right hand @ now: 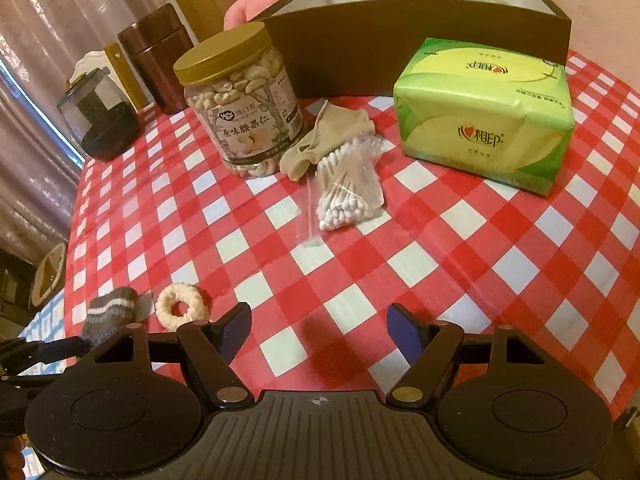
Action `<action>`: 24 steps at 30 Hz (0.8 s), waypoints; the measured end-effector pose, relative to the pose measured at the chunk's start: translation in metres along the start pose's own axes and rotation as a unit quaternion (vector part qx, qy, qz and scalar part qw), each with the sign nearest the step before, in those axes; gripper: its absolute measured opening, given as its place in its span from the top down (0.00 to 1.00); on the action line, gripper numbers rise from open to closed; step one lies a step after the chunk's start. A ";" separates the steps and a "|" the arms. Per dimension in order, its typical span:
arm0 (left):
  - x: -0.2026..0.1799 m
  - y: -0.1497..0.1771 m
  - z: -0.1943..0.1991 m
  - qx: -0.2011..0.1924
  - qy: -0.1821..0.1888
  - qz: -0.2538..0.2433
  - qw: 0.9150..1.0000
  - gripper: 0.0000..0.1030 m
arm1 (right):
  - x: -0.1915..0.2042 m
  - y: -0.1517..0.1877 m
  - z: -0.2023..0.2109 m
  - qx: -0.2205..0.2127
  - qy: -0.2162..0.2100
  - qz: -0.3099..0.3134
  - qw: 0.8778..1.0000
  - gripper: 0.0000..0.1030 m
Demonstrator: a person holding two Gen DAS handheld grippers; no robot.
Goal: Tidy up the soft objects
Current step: 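Carry the sock with the left tool while the right tool grasps the beige glove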
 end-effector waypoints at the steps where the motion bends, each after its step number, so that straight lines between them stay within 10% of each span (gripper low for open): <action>1: 0.002 0.001 -0.004 0.006 -0.006 0.002 1.000 0.34 | 0.000 0.000 0.000 0.001 0.001 0.000 1.000 0.28; 5: 0.006 0.005 -0.014 0.026 0.014 0.029 0.999 0.31 | 0.001 -0.001 0.000 -0.003 -0.004 0.002 1.000 0.27; 12: 0.009 -0.014 -0.010 -0.008 0.050 0.030 0.998 0.78 | 0.011 -0.019 -0.004 -0.023 -0.003 0.064 0.998 0.27; 24: 0.040 -0.095 -0.014 -0.073 0.024 0.064 0.995 0.79 | 0.013 -0.090 -0.046 -0.064 0.046 0.196 0.977 0.28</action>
Point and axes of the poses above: each gripper's, at about its wrist camera, not at the fingertips, and z roughly against the way its jaws point, x to its left, y to its underside, the point moved 8 cm from there along -z, roughly the way its jaws point, and after that the axes turned 13 degrees about -y, right-handed, at the moved point
